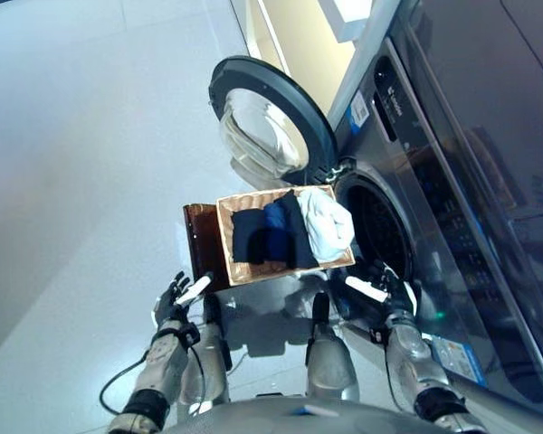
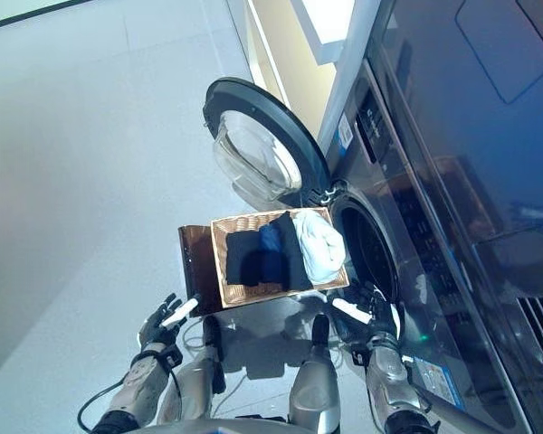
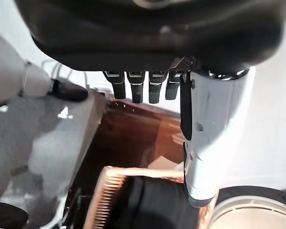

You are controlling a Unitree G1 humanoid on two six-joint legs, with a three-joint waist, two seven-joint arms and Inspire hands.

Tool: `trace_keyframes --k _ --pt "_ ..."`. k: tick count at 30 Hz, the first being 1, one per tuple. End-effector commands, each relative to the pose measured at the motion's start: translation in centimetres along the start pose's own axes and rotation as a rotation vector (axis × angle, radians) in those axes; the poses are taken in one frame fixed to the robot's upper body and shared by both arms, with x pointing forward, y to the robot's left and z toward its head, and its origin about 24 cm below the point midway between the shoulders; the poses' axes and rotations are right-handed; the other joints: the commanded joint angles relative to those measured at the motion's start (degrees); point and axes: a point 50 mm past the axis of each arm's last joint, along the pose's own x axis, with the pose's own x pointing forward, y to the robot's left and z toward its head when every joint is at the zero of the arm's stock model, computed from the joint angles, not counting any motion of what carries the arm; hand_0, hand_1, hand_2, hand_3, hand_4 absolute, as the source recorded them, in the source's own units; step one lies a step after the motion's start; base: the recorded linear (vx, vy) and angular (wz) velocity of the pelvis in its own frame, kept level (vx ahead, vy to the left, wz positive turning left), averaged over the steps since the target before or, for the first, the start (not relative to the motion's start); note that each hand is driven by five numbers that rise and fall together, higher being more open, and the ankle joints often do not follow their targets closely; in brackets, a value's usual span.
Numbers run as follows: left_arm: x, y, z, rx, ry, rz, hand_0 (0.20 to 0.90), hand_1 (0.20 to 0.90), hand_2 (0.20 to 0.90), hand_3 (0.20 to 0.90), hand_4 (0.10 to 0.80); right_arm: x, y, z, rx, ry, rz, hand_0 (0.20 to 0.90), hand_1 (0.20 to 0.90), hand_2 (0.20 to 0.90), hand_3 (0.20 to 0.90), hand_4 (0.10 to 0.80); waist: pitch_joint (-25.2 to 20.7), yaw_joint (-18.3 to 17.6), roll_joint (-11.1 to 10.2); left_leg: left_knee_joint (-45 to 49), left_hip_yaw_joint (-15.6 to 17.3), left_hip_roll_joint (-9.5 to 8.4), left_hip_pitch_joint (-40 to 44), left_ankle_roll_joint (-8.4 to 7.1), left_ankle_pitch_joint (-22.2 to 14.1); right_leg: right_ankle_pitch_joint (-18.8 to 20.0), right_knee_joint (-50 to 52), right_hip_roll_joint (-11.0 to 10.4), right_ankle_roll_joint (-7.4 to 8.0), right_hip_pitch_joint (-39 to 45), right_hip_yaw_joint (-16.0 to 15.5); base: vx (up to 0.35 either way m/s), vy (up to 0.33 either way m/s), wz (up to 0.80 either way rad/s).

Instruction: Pick up the clothes and place them into the washing machine

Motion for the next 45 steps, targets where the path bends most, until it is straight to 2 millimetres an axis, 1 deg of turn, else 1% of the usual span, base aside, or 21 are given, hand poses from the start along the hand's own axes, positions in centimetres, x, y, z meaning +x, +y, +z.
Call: trace_keyframes --k 1,2,4,7,11,14,20,24,29,30,33,34,35,39,43,45 --pt "0.9 1.2 5.4 -0.002 -0.226 0.027 0.900 0.900 0.900 0.900 0.800 2.3 -3.4 8.7 -0.025 -0.330 -0.162 0.900 0.900 0.900 0.900 0.800 -2.00 1.57 -2.31 5.36 -1.99 2.97 -2.42 -3.70 -1.98 3.61 3.67 -4.15 1.15 -4.19 0.61 -0.004 -0.016 0.13" --pt "0.9 1.2 5.4 -0.003 -0.227 0.027 0.900 0.900 0.900 0.900 0.800 2.3 -3.4 8.7 -0.025 -0.331 -0.162 0.900 0.900 0.900 0.900 0.800 -2.00 1.55 -2.30 5.34 -1.99 2.97 -2.45 -3.70 -1.96 3.61 3.68 -4.15 1.15 -4.23 0.61 -0.002 -0.006 0.11" --pt "0.8 1.0 5.4 -0.001 -0.230 0.017 0.900 0.900 0.900 0.900 0.800 2.6 -3.3 9.4 -0.033 -0.345 -0.161 0.900 0.900 0.900 0.900 0.800 -1.82 1.91 -2.01 4.85 -2.10 2.86 -2.64 -3.67 -1.80 3.63 3.61 -4.22 1.19 -4.47 0.67 -0.003 -0.003 0.05" --pt "0.9 0.4 5.7 0.015 -0.240 -0.007 0.900 0.900 0.900 0.900 0.800 3.3 -2.8 10.2 -0.063 -0.338 -0.158 0.900 0.900 0.900 0.900 0.800 -1.71 2.54 -1.67 4.89 -2.29 2.46 -3.06 -3.61 -2.03 3.65 3.68 -4.73 1.36 -4.66 0.60 0.000 0.000 0.00" --pt "0.9 0.1 6.0 0.013 -0.249 -0.019 0.900 0.900 0.900 0.900 0.800 4.0 -2.1 10.5 -0.047 -0.312 -0.146 0.900 0.900 0.900 0.900 0.800 -1.40 3.39 -1.26 4.85 -2.76 1.85 -3.71 -3.58 -1.97 3.82 3.48 -5.26 1.57 -4.60 0.12 0.007 -0.004 0.07" --pt "0.9 0.0 6.0 0.007 -0.250 -0.023 0.900 0.900 0.900 0.900 0.800 4.2 -1.1 10.3 -0.019 -0.288 -0.122 0.900 0.900 0.900 0.900 0.800 -1.25 4.01 -1.13 4.77 -3.15 1.46 -4.17 -3.47 -1.92 4.00 2.96 -5.58 1.73 -4.09 -0.63 0.027 0.015 0.11" --pt "0.8 -0.3 5.6 0.019 -0.233 -0.034 0.900 0.900 0.900 0.900 0.800 3.9 0.7 8.9 0.010 -0.239 -0.073 0.900 0.900 0.900 0.900 0.800 -1.00 4.95 -2.07 6.34 -4.01 0.66 -4.93 -3.06 -3.05 4.50 2.67 -6.57 2.19 -2.24 -2.10 0.028 0.022 0.11" --pt "0.8 -0.2 5.8 0.032 -0.241 -0.034 0.900 0.900 0.900 0.900 0.800 3.8 1.3 7.6 0.024 -0.190 -0.076 0.900 0.900 0.900 0.900 0.800 -0.74 5.69 -2.83 8.19 -4.69 -0.05 -6.26 -2.70 -4.19 5.41 2.26 -7.13 2.61 -1.53 -2.88 0.009 0.012 0.12" --pt "0.8 -0.3 6.0 0.032 -0.250 -0.031 0.900 0.900 0.900 0.900 0.800 3.9 2.0 7.3 0.092 -0.152 -0.088 0.900 0.900 0.900 0.900 0.800 -0.84 6.52 -2.90 8.37 -4.83 -0.78 -7.29 -2.32 -4.40 6.53 1.57 -7.68 2.93 -1.59 -3.53 0.001 0.022 0.13" --pt "0.9 -0.5 5.9 0.033 -0.245 -0.035 0.900 0.900 0.900 0.900 0.800 4.0 2.7 7.3 0.094 -0.135 -0.067 0.900 0.900 0.900 0.900 0.800 -0.78 6.90 -2.91 8.14 -4.78 -1.05 -7.48 -2.23 -4.32 7.16 1.36 -7.98 3.08 -1.68 -3.66 0.009 0.041 0.16" --pt "1.1 -0.8 5.8 0.042 -0.236 -0.038 0.900 0.900 0.900 0.900 0.800 4.0 4.6 7.4 0.007 -0.139 0.005 0.900 0.900 0.900 0.900 0.800 -0.63 7.61 -2.98 7.46 -4.62 -1.27 -7.17 -2.11 -4.07 7.63 0.98 -8.15 3.27 -1.48 -3.98 0.009 0.030 0.03" --pt "1.1 -0.8 5.8 0.042 -0.236 -0.038 0.900 0.900 0.900 0.900 0.800 4.0 4.6 7.5 0.007 -0.140 0.005 0.900 0.900 0.900 0.900 0.800 -0.58 7.59 -2.99 7.41 -4.61 -1.28 -7.12 -2.11 -4.05 7.64 0.96 -8.16 3.28 -1.45 -3.97 0.011 0.033 0.01" --pt "1.1 -0.8 5.6 0.046 -0.229 -0.033 0.900 0.900 0.900 0.900 0.800 3.8 5.6 7.2 -0.031 -0.134 0.035 0.900 0.900 0.900 0.900 0.800 -0.58 7.94 -3.04 7.22 -4.50 -1.55 -6.73 -1.98 -4.20 7.76 0.88 -8.23 3.33 -1.15 -3.91 0.020 0.036 0.01" --pt "1.3 -0.9 4.8 0.060 -0.202 -0.015 0.900 0.900 0.900 0.900 0.800 3.3 6.9 5.4 -0.038 -0.071 0.056 0.900 0.900 0.900 0.900 0.800 -1.04 8.42 -2.79 7.58 -4.31 -1.93 -5.68 -1.70 -5.05 7.76 0.82 -8.73 3.60 0.06 -4.14 0.028 0.049 0.00" --pt "1.3 -1.0 4.4 0.077 -0.183 -0.007 0.900 0.900 0.900 0.900 0.800 2.7 7.8 4.3 -0.038 -0.037 0.097 0.900 0.900 0.900 0.900 0.800 -1.72 8.01 -2.51 7.56 -3.92 -2.39 -4.45 -1.45 -5.67 8.48 0.89 -9.26 3.83 0.46 -3.84 0.017 0.059 0.01" --pt "1.4 -1.3 4.4 0.088 -0.182 -0.015 0.900 0.900 0.900 0.900 0.800 2.5 8.2 3.9 -0.082 -0.033 0.130 0.900 0.900 0.900 0.900 0.800 -2.02 7.71 -2.57 7.22 -3.54 -2.59 -3.66 -1.39 -5.81 8.90 0.88 -9.38 3.83 0.43 -3.63 0.014 0.066 -0.02"
